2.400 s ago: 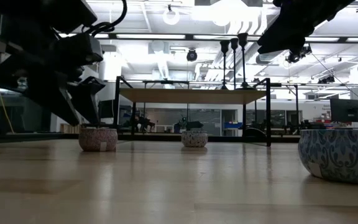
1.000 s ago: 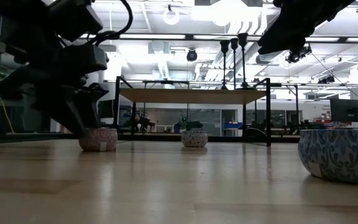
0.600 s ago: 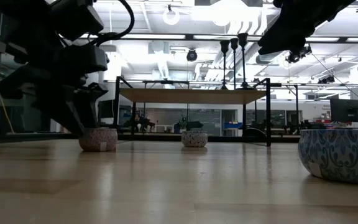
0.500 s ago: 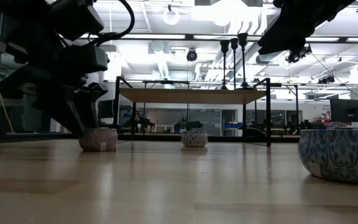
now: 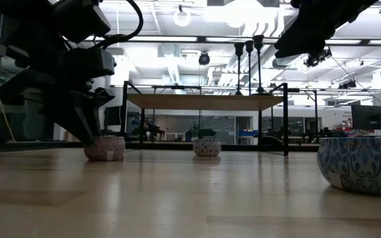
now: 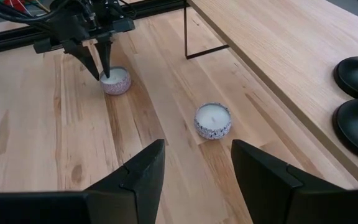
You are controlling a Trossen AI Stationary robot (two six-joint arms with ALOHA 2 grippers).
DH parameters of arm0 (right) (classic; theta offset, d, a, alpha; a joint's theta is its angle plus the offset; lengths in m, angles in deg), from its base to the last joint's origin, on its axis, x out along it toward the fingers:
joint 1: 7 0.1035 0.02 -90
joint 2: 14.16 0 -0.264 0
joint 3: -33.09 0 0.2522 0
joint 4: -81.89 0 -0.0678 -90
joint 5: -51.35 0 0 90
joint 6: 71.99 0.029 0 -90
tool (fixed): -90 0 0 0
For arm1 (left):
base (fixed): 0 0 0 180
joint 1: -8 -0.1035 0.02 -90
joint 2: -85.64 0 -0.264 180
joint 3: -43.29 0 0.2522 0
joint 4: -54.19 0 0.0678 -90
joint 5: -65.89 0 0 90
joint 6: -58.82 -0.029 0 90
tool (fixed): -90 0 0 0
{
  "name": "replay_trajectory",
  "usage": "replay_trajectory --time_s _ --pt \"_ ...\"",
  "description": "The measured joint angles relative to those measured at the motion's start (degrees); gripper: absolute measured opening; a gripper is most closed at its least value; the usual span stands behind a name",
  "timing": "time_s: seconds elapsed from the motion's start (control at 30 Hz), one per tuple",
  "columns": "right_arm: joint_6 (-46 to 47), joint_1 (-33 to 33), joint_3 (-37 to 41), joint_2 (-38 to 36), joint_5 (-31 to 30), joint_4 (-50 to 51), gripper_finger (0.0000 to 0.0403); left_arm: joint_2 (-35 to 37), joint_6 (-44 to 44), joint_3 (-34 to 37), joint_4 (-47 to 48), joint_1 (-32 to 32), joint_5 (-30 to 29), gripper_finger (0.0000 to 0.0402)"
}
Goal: Pick & Place candle stick holders
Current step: Put the pink scented candle on the shelf
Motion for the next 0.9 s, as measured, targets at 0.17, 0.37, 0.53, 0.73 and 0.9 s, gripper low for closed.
replay_trajectory --time_s 0.17,0.37,0.53,0.73,0.9 --pt "0.0 0.0 0.0 0.0 0.0 0.0 0.0181 0.0 0.0 0.0 0.0 0.0 0.1 0.0067" --pt "0.0 0.0 0.0 0.0 0.0 0.0 0.0181 0.0 0.0 0.0 -0.1 0.0 0.1 0.0035" --pt "0.0 0.0 0.0 0.0 0.0 0.0 0.0181 0.0 0.2 0.0 -0.2 0.0 0.9 0.0005" --pt "0.0 0.0 0.0 0.0 0.0 0.0 0.0181 0.0 1.5 -2.4 0.9 0.0 3.1 0.0008" --pt "0.0 0.0 0.0 0.0 0.0 0.0 0.0181 0.0 1.7 -8.4 6.8 0.0 4.3 0.0003"
